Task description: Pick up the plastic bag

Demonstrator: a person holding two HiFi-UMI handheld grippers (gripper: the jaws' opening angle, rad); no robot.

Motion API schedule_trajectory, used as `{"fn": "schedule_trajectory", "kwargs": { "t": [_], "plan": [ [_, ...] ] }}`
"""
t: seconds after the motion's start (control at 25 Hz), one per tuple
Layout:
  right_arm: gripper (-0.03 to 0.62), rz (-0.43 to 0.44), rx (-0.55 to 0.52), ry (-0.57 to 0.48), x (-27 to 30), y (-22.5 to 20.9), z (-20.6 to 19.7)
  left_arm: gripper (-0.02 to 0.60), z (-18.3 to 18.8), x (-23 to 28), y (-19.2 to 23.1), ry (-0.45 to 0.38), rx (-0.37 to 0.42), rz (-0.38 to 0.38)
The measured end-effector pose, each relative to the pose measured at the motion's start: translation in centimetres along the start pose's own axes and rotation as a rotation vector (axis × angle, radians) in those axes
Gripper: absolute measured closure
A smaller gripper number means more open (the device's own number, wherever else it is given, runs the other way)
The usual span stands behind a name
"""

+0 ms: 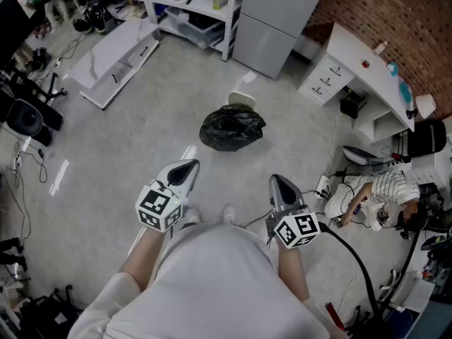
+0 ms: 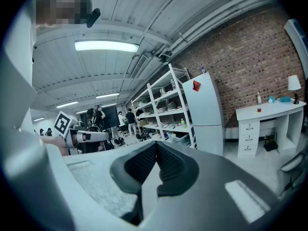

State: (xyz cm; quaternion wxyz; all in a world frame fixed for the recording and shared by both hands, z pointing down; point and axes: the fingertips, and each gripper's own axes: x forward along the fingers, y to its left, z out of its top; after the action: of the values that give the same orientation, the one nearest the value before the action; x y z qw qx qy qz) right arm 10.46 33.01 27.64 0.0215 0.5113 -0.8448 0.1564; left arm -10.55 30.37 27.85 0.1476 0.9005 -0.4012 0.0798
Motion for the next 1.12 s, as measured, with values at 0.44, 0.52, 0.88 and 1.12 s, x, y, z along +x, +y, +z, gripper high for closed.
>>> {"fn": "schedule_trajectory", "kwargs": {
  "t": [0.44, 0.52, 0.88, 1.12],
  "plan": [
    [0.595, -0.007, 0.002, 0.000, 0.6, 1.1, -0.1, 0.577, 0.0, -0.5, 0.9, 0.006, -0.003, -0.008],
    [0.594, -0.008, 0.007, 0.002, 0.7, 1.3, -0.2, 0.577, -0.1, -0.6, 1.2, 0.008, -0.004, -0.011],
    [0.594, 0.001, 0.014, 0.008, 1.7, 2.9, -0.8, 0.577, -0.4, -1.4, 2.9, 0.019, -0.005, -0.022],
    [0.594, 0.011, 0.001, 0.020, 3.0, 5.4, -1.9, 0.577, -0.9, -3.1, 5.1, 0.029, 0.000, -0.029]
  ]
}}
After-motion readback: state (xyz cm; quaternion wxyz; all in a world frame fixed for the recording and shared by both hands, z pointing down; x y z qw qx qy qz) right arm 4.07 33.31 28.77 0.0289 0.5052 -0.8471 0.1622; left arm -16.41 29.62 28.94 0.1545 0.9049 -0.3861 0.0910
